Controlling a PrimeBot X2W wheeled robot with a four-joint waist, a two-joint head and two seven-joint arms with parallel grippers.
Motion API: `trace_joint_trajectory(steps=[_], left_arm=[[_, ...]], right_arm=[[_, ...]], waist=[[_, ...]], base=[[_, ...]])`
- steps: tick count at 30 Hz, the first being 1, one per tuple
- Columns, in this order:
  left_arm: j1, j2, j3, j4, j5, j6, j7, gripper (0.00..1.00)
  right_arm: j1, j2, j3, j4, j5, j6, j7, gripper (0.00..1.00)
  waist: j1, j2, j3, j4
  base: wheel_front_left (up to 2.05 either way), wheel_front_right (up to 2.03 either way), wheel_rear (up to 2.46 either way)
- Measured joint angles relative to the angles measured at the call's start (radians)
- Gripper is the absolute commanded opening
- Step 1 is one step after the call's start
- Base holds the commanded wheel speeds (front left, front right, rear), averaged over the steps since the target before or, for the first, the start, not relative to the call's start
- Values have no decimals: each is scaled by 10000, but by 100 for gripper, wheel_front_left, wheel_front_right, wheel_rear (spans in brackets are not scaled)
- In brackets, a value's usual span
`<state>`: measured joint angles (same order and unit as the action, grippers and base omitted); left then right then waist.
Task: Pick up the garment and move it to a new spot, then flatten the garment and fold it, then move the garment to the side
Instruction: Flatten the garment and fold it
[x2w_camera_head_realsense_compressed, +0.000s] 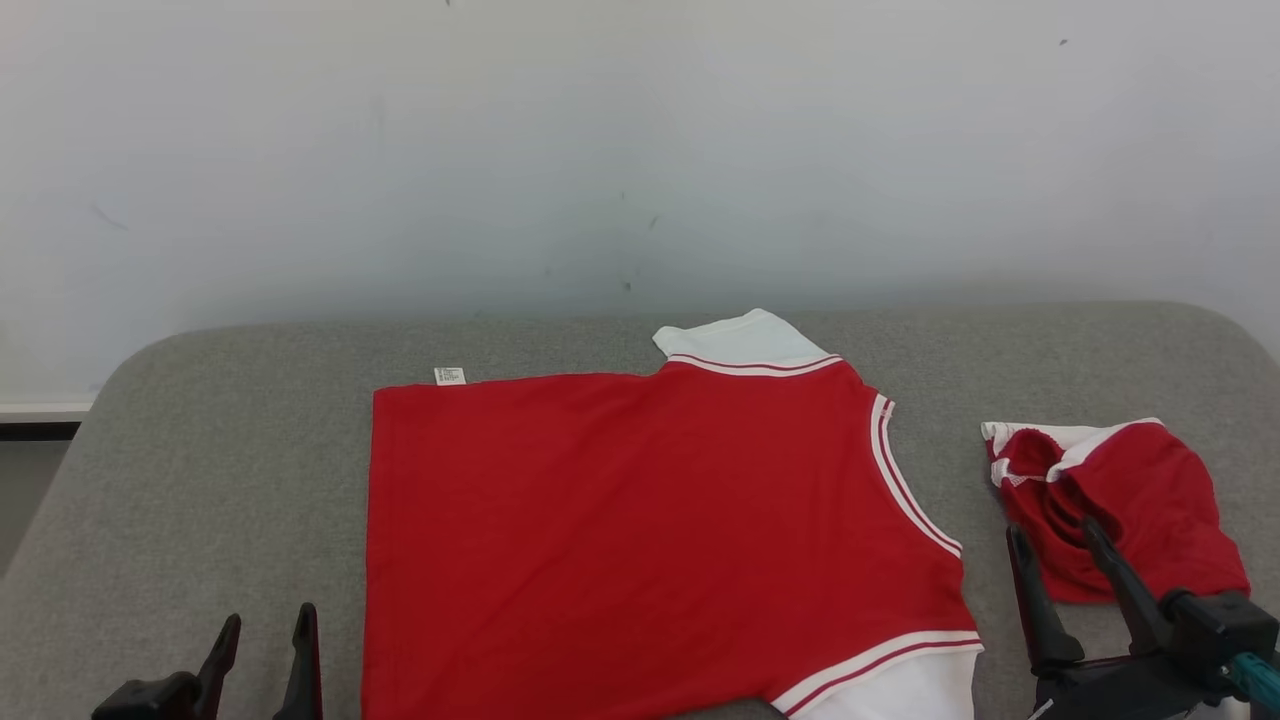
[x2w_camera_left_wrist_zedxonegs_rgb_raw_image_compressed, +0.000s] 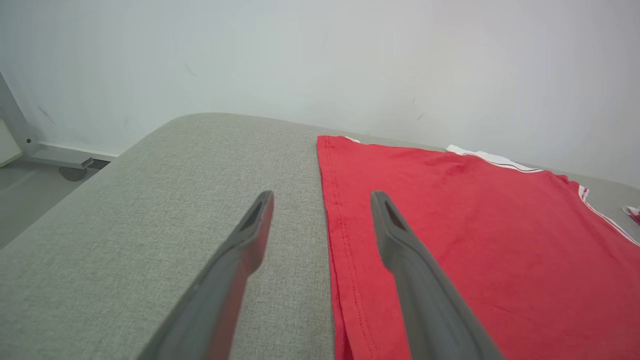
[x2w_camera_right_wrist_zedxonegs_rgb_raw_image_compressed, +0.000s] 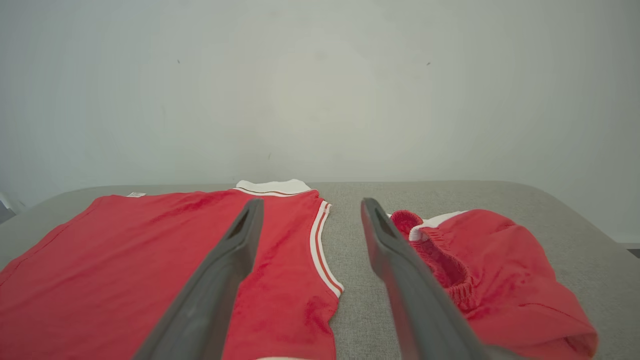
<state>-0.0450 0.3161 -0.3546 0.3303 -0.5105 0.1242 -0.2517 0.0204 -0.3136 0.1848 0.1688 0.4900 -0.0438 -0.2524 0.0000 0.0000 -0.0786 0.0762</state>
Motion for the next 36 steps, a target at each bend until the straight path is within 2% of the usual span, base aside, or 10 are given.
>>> trace_joint_trajectory(steps=[3,8,9,11,19,28,36], left_arm=[[12,-31,-4,-71,56,0,0,100],[100,-90,-337,-161,102,-27,0,100],[257,-92,-537,-155,102,-205,10,100],[420,-81,-658,-169,102,-293,67,100],[662,-115,-1110,-201,46,-650,568,100],[694,-295,-1421,176,-180,-1074,1294,100],[200,-456,-1475,997,-263,-1156,1776,100]], right_arm=[[129,0,-40,-15,-50,33,-2,100],[587,-19,176,217,19,320,6,100],[858,-42,234,249,130,439,163,100],[1058,-128,368,282,196,535,380,100],[1553,-314,589,224,479,709,1296,100],[2007,-307,915,491,731,698,2502,100],[1964,-226,1141,591,844,548,3359,100]], waist=[[0,0,0,72],[0,0,31,229],[0,0,46,294],[0,0,65,346],[0,0,168,392],[0,0,292,335],[0,0,384,397]], base=[[0,0,0],[0,0,0],[0,0,0],[0,0,0],[0,0,0],[0,0,0],[0,0,0]])
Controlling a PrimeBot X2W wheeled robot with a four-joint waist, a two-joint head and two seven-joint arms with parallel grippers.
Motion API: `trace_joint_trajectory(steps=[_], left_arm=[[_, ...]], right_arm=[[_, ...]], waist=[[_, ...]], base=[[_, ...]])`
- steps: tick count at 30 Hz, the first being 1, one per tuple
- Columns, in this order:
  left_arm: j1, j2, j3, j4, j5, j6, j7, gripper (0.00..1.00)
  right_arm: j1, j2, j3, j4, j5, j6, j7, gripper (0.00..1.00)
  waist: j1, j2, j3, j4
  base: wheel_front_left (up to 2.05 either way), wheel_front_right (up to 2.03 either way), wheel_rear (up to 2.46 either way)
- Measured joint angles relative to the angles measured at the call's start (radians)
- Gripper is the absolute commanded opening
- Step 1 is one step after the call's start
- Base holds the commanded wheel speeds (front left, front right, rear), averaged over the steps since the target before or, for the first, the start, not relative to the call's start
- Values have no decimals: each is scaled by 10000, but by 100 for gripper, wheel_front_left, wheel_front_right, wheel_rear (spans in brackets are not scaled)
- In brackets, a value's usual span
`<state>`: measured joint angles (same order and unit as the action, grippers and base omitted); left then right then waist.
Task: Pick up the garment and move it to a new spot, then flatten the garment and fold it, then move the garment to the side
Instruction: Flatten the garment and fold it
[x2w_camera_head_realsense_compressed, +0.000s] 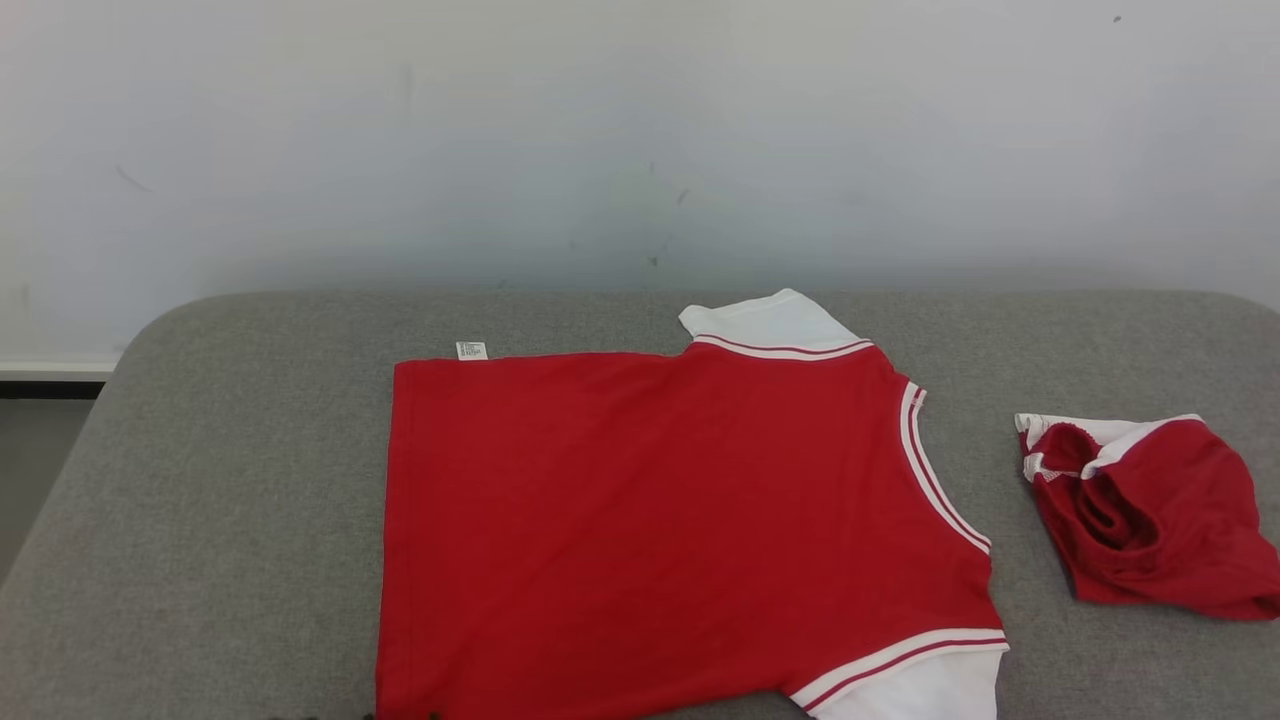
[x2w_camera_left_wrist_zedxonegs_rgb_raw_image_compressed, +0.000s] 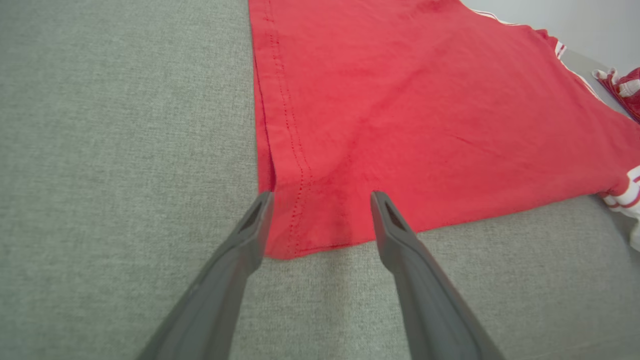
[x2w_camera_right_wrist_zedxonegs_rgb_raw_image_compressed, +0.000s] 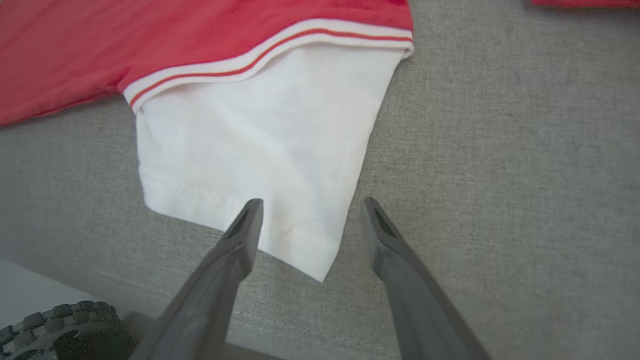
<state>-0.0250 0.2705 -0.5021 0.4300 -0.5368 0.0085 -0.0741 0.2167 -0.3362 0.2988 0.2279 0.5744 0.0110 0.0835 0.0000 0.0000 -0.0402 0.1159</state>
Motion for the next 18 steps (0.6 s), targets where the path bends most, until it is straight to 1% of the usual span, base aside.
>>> trace_joint_trajectory(steps=[4,8,17,18], left_arm=[[-361,-173,-40,418,-15,-90,219,100],[-472,-132,36,995,-104,-90,445,100],[-688,-222,-15,1634,-115,-109,752,100],[-695,-247,-15,1703,-151,-178,805,100]], right_arm=[[-9,96,58,-13,125,-40,286,100],[-126,98,174,-31,140,-111,554,100],[-172,100,157,-48,203,-238,936,100],[-169,104,159,-48,219,-263,949,100]], waist=[[0,0,40,33],[0,0,61,-11],[0,0,96,-62],[0,0,97,-58]], base=[[0,0,0],[0,0,0],[0,0,0],[0,0,0]])
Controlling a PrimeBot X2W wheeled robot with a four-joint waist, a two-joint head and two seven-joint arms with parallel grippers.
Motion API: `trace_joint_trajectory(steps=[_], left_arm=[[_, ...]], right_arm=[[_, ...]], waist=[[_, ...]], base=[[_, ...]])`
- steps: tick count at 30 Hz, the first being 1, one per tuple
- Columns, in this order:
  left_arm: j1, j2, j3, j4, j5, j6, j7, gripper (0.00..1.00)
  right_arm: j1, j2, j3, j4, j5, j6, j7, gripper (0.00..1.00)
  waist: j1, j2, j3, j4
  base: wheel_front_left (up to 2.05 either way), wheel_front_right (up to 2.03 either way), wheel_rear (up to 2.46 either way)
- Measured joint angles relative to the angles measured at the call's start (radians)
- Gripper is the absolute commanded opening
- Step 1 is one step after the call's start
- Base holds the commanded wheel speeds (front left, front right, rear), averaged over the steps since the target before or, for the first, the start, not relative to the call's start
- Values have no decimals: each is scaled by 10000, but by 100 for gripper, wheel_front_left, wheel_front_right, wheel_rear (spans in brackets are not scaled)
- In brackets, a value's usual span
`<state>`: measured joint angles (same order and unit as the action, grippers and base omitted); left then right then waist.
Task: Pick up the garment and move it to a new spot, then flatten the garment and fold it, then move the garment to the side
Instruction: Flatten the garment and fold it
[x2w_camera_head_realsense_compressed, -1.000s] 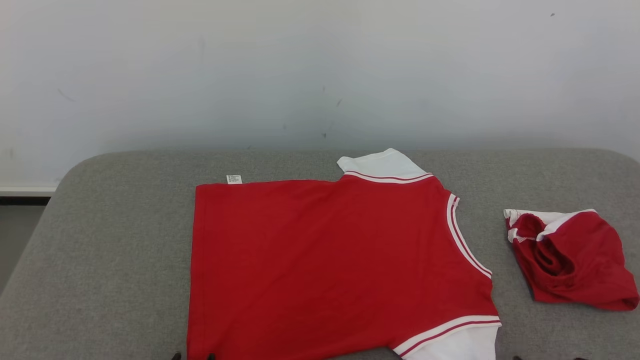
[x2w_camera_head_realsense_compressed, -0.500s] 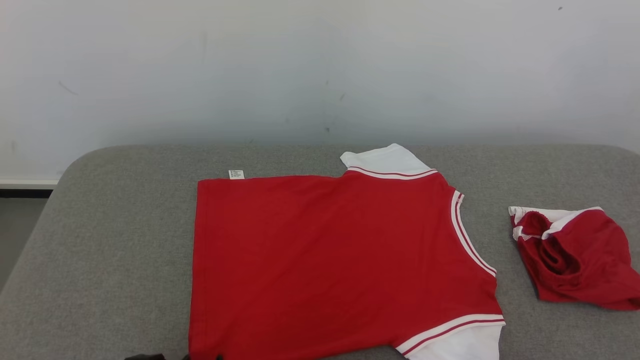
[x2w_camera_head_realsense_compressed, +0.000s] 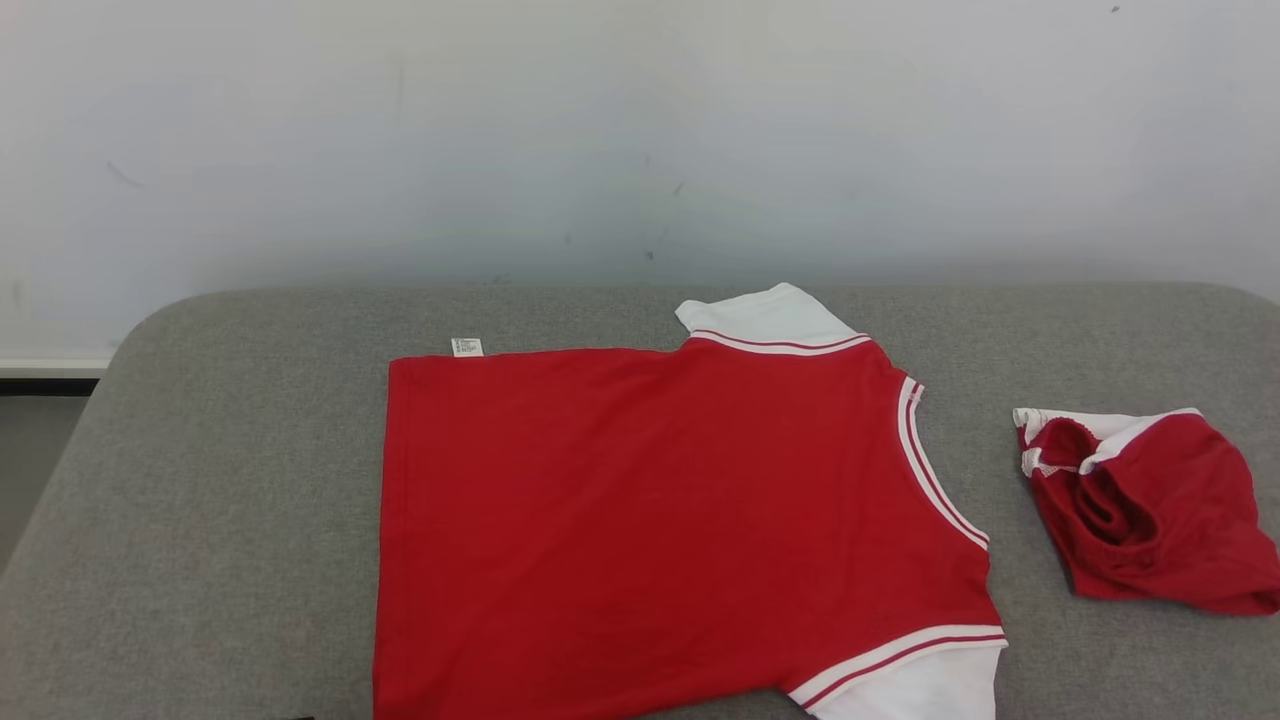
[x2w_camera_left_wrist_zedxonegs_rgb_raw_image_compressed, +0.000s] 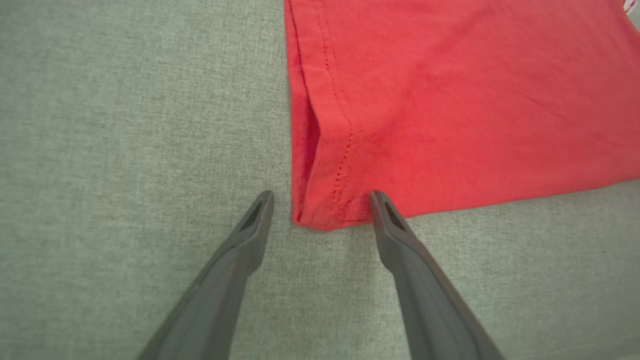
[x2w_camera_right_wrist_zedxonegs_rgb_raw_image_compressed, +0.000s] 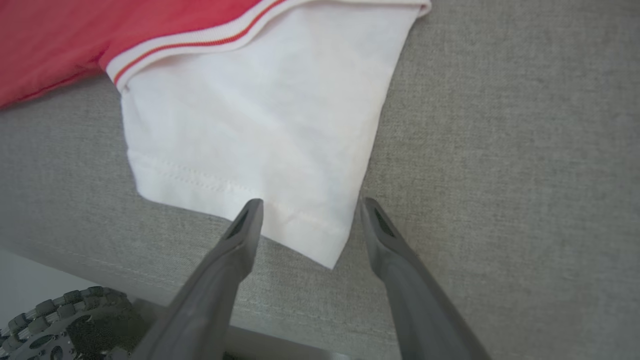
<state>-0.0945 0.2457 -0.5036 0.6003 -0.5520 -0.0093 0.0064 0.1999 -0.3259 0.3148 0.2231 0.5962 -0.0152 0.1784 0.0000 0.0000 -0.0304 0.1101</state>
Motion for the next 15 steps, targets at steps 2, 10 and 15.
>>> trace_joint_trajectory(steps=[2,10,15], left_arm=[[-85,-65,-8,165,-165,-10,79,100],[-401,-207,61,757,-397,-272,209,0],[-545,-364,79,1145,-504,-368,207,0]], right_arm=[[9,2,8,10,23,-38,134,100],[-3,54,146,104,29,-127,579,100],[-225,109,263,418,77,-190,857,0]], waist=[[0,0,3,30],[0,0,-2,91],[0,-1,-5,103]], base=[[0,0,0],[0,0,0],[0,0,0]])
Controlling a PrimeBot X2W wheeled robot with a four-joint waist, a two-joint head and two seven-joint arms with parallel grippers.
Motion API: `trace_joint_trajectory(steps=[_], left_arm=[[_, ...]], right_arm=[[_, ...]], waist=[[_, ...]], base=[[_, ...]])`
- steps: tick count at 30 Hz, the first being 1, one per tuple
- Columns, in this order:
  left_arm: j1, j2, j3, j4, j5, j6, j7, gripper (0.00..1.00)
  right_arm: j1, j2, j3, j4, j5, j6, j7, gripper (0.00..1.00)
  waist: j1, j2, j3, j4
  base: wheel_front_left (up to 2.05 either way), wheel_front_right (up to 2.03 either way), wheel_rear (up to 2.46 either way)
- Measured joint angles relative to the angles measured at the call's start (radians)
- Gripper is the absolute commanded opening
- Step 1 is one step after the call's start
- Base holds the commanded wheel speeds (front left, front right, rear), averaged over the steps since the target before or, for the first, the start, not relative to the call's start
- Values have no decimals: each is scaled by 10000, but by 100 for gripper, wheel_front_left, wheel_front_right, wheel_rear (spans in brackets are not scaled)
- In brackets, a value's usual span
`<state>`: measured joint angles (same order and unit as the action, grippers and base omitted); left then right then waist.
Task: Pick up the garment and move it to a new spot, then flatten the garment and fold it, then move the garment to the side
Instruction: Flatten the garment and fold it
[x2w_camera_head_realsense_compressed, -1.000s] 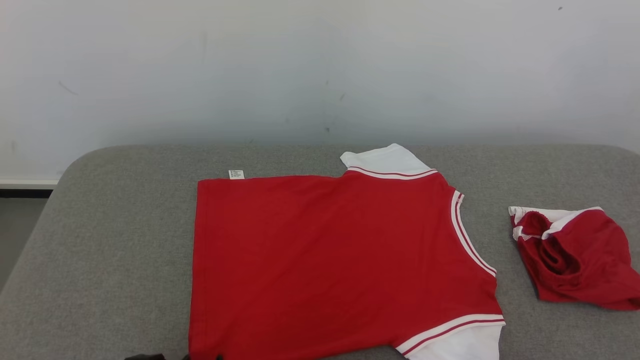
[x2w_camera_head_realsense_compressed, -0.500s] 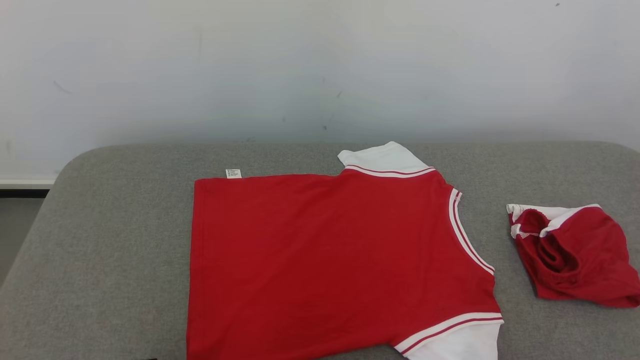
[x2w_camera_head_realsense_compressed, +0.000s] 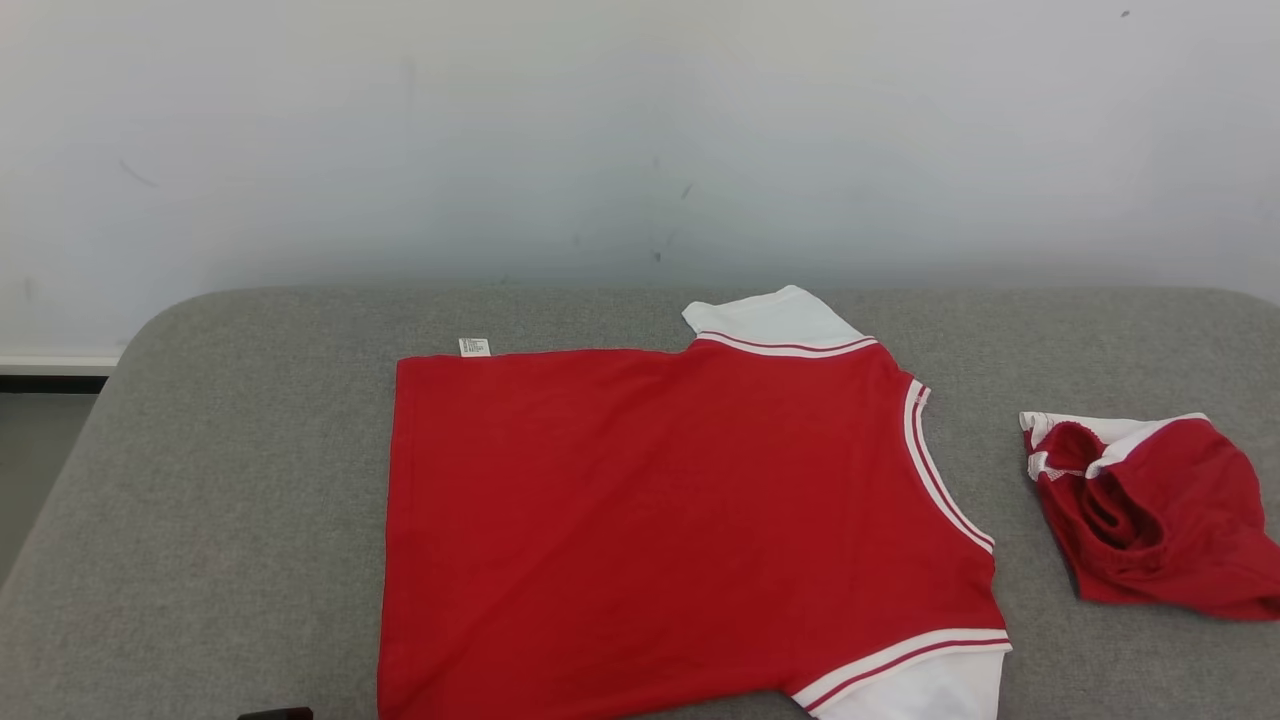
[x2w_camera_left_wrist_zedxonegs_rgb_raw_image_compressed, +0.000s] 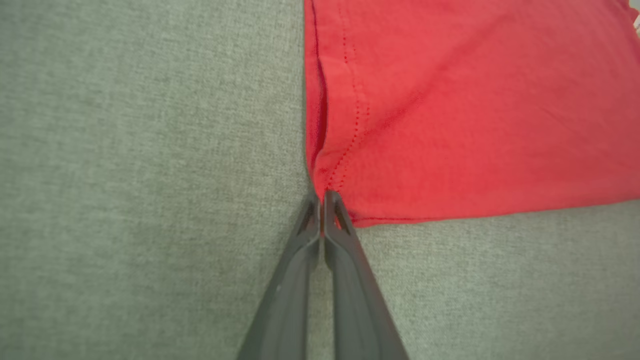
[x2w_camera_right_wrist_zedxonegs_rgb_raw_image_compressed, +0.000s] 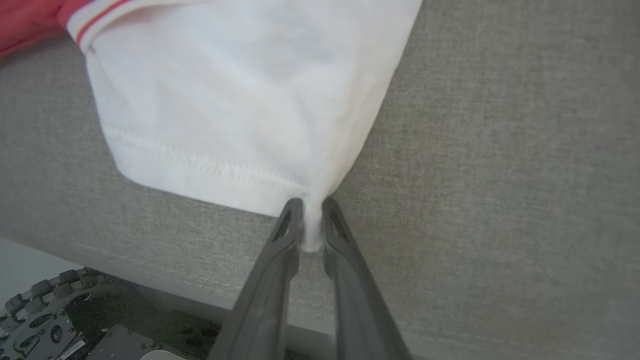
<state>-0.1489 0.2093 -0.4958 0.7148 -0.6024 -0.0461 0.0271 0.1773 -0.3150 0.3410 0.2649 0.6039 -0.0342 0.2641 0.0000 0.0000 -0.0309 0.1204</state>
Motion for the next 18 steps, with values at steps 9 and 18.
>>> trace_joint_trajectory(steps=[9,18], left_arm=[[-182,-81,8,424,0,-161,-142,0],[-187,134,48,407,58,-169,-732,0]], right_arm=[[-185,104,-121,192,174,40,69,0],[-255,-230,-1127,-343,796,171,-372,0]], waist=[[0,0,-24,15],[1,1,-129,-120]], base=[[0,0,0],[0,0,0]])
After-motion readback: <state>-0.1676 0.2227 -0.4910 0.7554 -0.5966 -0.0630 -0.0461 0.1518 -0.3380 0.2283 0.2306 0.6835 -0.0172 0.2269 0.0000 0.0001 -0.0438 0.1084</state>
